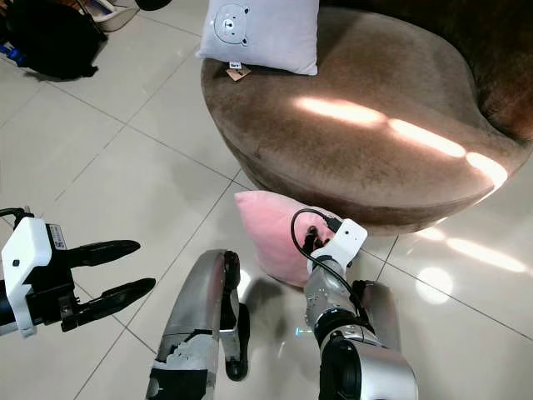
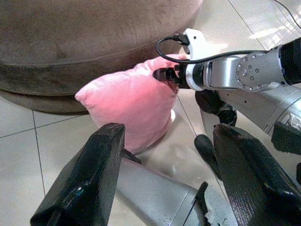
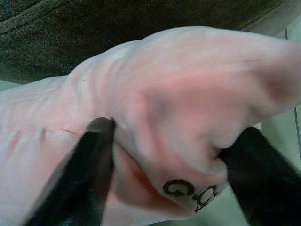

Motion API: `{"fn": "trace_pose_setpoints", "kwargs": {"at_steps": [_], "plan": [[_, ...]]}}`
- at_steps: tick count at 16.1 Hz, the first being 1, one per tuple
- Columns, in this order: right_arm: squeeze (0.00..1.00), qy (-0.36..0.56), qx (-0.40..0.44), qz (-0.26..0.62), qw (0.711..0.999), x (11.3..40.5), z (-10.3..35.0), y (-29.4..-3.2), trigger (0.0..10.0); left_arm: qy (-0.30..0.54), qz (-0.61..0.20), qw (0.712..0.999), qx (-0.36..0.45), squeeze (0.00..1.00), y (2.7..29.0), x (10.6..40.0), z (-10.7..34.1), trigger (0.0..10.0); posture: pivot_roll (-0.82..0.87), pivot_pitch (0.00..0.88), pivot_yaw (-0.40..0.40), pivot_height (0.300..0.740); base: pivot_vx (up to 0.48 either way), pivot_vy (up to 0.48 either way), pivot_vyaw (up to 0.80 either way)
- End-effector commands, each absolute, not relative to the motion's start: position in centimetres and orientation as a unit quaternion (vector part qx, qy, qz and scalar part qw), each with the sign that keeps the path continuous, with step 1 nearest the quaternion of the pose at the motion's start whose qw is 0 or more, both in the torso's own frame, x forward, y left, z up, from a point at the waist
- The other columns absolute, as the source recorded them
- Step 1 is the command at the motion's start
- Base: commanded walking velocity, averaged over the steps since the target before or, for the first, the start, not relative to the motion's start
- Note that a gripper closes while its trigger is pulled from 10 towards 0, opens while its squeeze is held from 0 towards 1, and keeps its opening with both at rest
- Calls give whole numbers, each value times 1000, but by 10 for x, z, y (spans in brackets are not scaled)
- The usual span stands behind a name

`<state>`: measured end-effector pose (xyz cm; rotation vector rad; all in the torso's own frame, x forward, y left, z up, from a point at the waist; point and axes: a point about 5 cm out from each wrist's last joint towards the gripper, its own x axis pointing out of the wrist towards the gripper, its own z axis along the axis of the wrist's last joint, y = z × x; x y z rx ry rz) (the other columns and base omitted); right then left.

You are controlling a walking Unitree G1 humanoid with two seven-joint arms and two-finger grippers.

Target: Move the pillow to the sofa from floor

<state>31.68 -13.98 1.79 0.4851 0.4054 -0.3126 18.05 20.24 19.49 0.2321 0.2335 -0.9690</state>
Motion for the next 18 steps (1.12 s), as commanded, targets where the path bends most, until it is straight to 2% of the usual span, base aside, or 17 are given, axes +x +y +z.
{"fn": "trace_pose_setpoints", "kwargs": {"at_steps": [1, 18], "plan": [[0, 232, 238, -149, 931, 305, 4, -132, 0, 123, -466, 869, 110, 0, 204, 177, 194, 10000, 478, 314, 207, 546, 0, 0, 0], [0, 239, 244, -153, 927, 298, -2, -131, 0, 123, -464, 870, 109, 0, 204, 175, 194, 10000, 480, 310, 212, 546, 0, 0, 0]]}}
